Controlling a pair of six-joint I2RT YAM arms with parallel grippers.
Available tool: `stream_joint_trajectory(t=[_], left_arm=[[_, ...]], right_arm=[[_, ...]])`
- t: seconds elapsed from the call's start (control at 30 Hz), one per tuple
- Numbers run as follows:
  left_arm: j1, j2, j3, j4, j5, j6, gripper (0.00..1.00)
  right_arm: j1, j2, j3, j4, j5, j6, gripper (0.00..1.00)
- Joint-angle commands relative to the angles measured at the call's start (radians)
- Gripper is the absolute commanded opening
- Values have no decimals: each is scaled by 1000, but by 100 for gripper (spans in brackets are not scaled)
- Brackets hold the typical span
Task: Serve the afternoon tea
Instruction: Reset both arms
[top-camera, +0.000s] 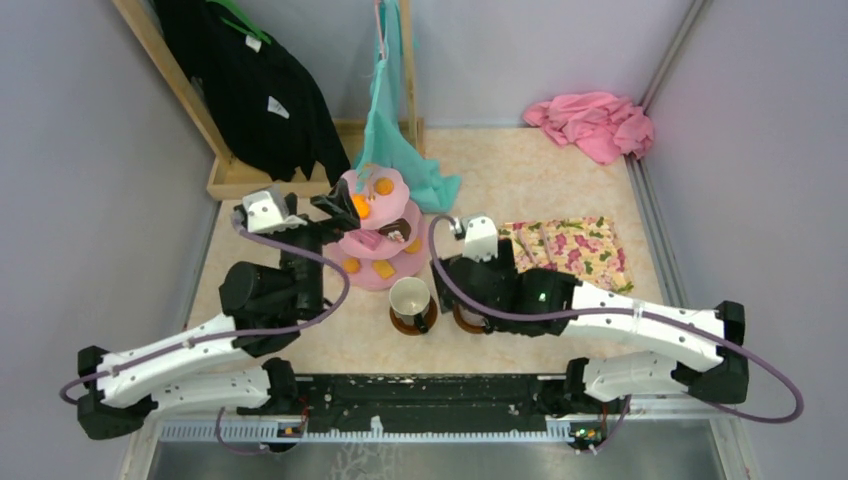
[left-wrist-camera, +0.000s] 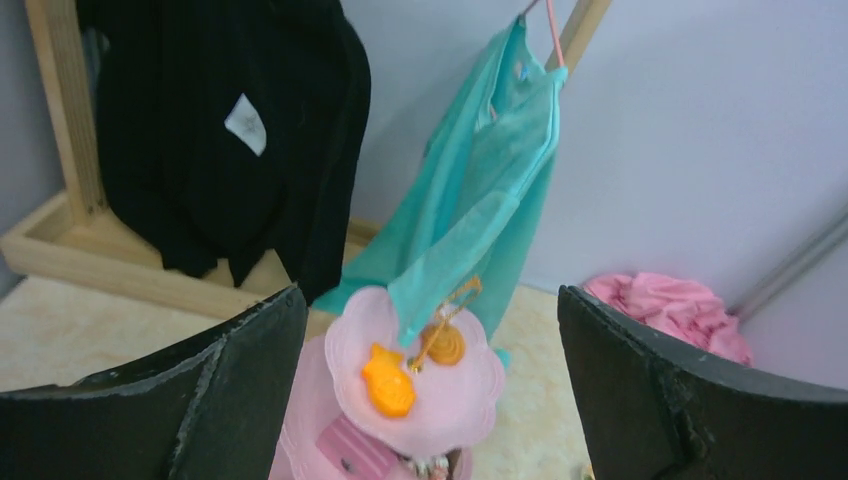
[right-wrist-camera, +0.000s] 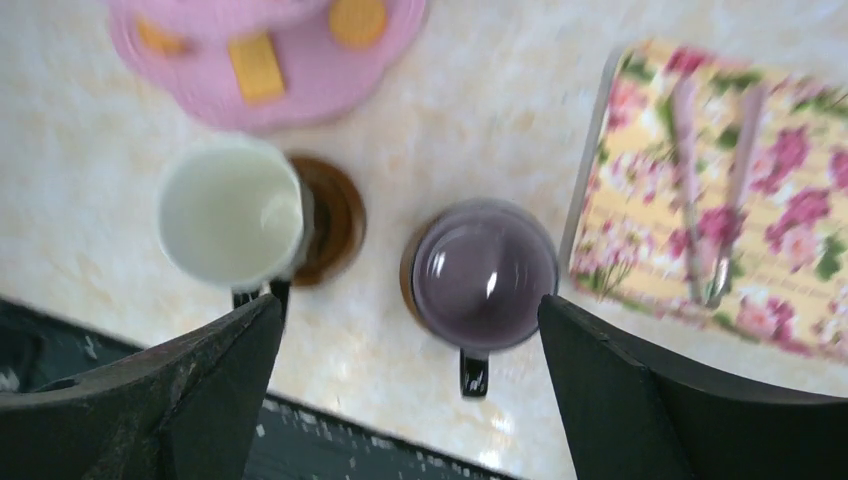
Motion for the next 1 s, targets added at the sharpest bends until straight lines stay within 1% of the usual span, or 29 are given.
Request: stream_joint_trajectory(t=[0.0,0.03,0.1,0.17,0.23,0.3,0.4,0.43,0.47,0.5,0.57,0.63,0.7,0.77,0.83,0.97], left_arm=[[75,201,75,691,100,648,99],[109,235,128,679,125,660,99],[179,344,246,539,190,591,99],[260,426,368,316,280,432,99],[355,504,507,84,397,246,100],[445,579,592,-60,485,147,100],[606,653,673,-205,567,29,99],[682,662,680,-256,615,-36,99],[797,663,674,-306,673,-117,99],[875,659,657,-339,749,-192,99],[1033,638,575,-351,839,-315,96],[1123,604,454,-283,867,-359,94],[1160,585,330,-190,854,-331,94],[1173,583,219,-106,824,-270,95],[1188,578,84,-38,799,-248,96],[1203,545,-169,208,776,-191,96]], right_arm=[[-125,18,204,86,155,-221,99],[-175,17,219,146,147,-283,99],[-303,20,241,262,84,-378,99],[-449,51,285,338,-3,-428,99],[-569,103,327,384,-47,-452,99],[-667,159,351,436,-58,-506,99],[-781,235,379,491,-64,-559,99],[-827,257,388,499,-79,-556,99],[-867,276,388,510,-93,-555,99],[-902,294,379,533,-96,-558,99],[-965,308,334,591,-73,-566,99],[-1013,306,263,665,-28,-576,99],[-1047,299,193,728,16,-573,99],[-1071,290,136,767,11,-566,99],[-1080,275,85,774,-11,-533,98],[-1081,251,1,808,-9,-467,98]])
